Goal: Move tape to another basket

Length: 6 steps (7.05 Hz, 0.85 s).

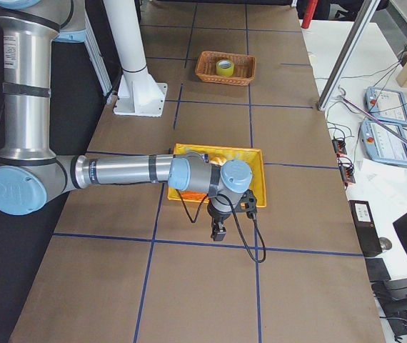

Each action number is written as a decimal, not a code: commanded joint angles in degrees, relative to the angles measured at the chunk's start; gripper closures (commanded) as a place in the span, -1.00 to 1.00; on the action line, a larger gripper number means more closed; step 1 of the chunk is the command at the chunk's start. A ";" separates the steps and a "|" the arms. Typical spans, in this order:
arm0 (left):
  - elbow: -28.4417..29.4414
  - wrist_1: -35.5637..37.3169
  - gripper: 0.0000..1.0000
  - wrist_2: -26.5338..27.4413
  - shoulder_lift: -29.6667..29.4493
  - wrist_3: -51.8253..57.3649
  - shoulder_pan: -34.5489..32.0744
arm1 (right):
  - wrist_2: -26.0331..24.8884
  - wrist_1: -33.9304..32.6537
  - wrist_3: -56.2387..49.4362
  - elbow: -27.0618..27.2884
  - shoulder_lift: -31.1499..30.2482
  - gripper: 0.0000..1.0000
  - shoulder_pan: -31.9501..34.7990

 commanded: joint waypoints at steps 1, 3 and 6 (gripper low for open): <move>-0.19 0.01 -1.00 0.03 -0.14 0.09 0.02 | -0.05 2.22 0.18 -0.62 0.03 -1.00 0.04; -0.19 0.01 -1.00 0.03 -0.23 0.09 0.02 | -0.05 3.37 0.62 -0.79 0.03 -1.00 0.04; -0.28 0.01 -1.00 0.03 -0.23 0.18 0.02 | -0.05 3.37 0.79 -0.88 0.11 -1.00 0.04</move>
